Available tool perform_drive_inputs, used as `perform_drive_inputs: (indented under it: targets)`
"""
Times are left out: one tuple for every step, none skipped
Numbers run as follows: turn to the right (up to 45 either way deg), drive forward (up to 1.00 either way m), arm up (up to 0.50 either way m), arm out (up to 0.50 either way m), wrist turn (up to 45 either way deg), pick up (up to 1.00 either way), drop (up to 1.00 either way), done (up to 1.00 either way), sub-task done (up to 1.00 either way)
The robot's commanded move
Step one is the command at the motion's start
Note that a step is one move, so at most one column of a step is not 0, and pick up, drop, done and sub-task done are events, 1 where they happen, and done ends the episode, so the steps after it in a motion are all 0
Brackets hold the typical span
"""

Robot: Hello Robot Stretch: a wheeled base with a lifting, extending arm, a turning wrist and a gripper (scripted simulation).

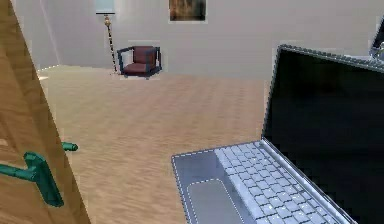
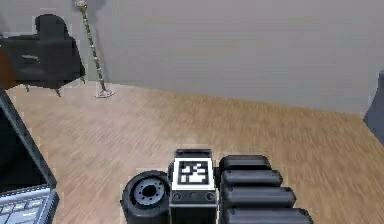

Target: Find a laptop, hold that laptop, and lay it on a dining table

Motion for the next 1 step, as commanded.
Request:
perform_drive_inputs:
  targets:
    - [0.0, 1.00, 0.00, 0.00, 0.0, 0.00, 0.00, 0.00, 0.00]
